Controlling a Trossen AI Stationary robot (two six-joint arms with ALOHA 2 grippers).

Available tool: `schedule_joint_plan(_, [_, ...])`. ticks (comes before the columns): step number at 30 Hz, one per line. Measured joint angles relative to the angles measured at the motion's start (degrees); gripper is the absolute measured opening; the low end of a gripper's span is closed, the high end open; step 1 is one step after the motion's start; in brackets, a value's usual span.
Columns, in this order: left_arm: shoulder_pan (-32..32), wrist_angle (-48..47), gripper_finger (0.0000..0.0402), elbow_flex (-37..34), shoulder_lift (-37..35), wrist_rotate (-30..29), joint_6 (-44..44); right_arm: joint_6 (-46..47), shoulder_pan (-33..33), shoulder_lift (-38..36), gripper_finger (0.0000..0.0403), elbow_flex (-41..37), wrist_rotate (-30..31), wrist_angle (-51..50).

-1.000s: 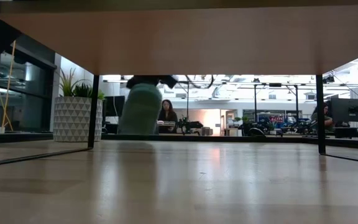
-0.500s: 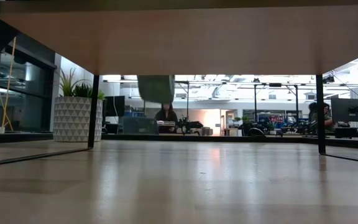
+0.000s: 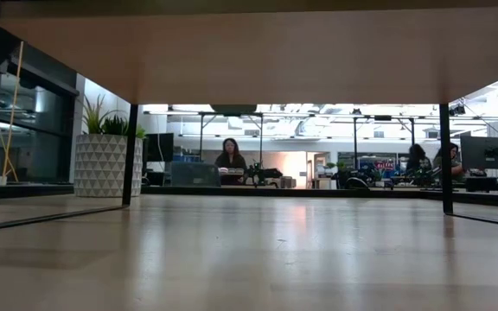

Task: Pick and place slides into the shelf
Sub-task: Put the green slide on the shelf

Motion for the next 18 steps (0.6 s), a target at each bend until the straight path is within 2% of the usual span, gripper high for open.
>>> schedule_joint_plan(8, [-4.79, 0.09, 0.0, 0.71, -0.18, -0.39, -0.14, -0.59, -2.63, -0.89, 0.0087, -0.09, -2.7, -3.34])
schedule_joint_plan(18, [-9.86, 0.48, 0.0, 0.72, -4.36, 0.44, -2.56, -1.53, -2.69, -0.84, 0.0087, -3.11, -4.34, -2.83])
